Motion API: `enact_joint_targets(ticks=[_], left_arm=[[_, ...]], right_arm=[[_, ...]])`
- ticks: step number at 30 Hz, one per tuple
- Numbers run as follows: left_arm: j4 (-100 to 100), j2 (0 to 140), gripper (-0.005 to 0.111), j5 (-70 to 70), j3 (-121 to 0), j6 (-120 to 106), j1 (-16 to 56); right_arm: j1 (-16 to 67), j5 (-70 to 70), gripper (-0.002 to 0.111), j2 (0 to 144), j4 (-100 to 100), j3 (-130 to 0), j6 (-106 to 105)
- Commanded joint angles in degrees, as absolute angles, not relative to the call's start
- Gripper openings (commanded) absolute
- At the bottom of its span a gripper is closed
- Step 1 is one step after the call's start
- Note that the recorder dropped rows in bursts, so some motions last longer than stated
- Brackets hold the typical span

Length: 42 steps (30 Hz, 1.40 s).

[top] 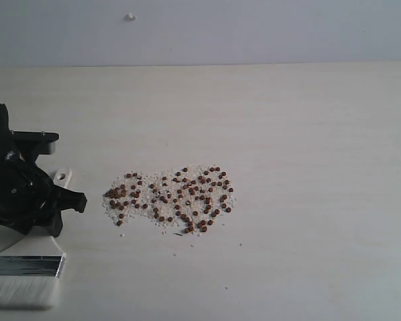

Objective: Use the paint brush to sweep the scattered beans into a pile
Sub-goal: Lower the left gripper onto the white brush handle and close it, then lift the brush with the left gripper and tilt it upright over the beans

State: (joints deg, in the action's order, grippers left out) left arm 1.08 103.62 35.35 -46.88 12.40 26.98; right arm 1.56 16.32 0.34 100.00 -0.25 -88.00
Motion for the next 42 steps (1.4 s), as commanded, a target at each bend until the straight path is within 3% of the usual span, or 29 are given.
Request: enact_joint_targets(ticks=[1, 4, 6, 9, 10, 42], left_arm=[[0.7, 103.7, 0.041, 33.0, -46.8, 13.3, 27.4], [0.7, 103.7, 0.038, 33.2, -46.8, 13.3, 27.4], [0.7, 103.7, 0.028, 33.7, -46.8, 13.3, 27.4], [0.7, 103.7, 0.003, 34.8, -46.8, 12.1, 27.4], [0.7, 103.7, 0.0, 35.1, -46.8, 11.6, 27.4], [8.0, 83.8, 0.0, 43.2, -46.8, -3.0, 27.4]], right_arm=[[1.3, 16.6, 0.0, 0.0, 99.9, 0.0, -88.2], [1.3, 16.6, 0.0, 0.0, 99.9, 0.0, -88.2], [1.3, 16.6, 0.0, 0.0, 99.9, 0.0, -88.2], [1.3, 16.6, 0.0, 0.0, 99.9, 0.0, -88.2], [1.3, 16.6, 0.0, 0.0, 99.9, 0.0, -88.2], [1.3, 16.6, 0.0, 0.0, 99.9, 0.0, -88.3]])
